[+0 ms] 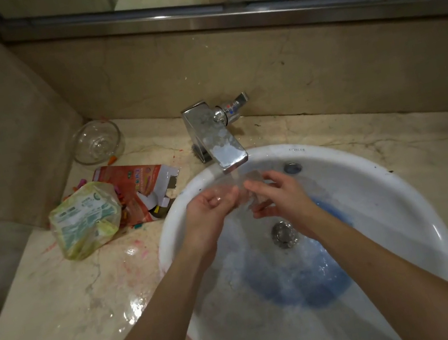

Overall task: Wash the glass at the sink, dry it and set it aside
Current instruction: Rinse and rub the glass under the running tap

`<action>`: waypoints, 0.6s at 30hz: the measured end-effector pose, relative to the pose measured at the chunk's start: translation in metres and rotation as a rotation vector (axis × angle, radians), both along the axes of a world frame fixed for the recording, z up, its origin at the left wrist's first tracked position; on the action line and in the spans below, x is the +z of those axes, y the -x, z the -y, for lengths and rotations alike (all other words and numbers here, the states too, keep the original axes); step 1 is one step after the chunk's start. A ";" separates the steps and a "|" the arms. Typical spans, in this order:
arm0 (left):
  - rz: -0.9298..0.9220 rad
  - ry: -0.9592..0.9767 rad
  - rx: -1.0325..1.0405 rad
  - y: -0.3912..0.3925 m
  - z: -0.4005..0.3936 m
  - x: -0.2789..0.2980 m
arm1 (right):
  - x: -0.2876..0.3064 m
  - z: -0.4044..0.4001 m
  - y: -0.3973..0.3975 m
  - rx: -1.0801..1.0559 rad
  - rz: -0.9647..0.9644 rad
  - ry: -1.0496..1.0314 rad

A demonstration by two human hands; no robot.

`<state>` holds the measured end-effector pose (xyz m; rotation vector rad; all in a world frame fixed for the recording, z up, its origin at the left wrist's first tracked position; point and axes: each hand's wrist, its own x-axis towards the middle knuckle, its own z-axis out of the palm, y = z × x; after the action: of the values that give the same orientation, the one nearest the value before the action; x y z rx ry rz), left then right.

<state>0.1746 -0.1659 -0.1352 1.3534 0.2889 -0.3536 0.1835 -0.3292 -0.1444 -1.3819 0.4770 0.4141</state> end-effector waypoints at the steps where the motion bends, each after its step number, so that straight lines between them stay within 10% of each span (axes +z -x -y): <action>1: 0.009 -0.030 -0.012 0.001 0.000 0.000 | 0.001 -0.001 -0.001 -0.014 -0.011 0.010; 18: -0.009 -0.035 0.079 -0.001 0.000 0.000 | 0.013 -0.001 0.001 0.061 -0.084 -0.043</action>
<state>0.1754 -0.1660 -0.1354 1.3711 0.3568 -0.2897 0.1829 -0.3280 -0.1313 -1.3440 0.4927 0.5306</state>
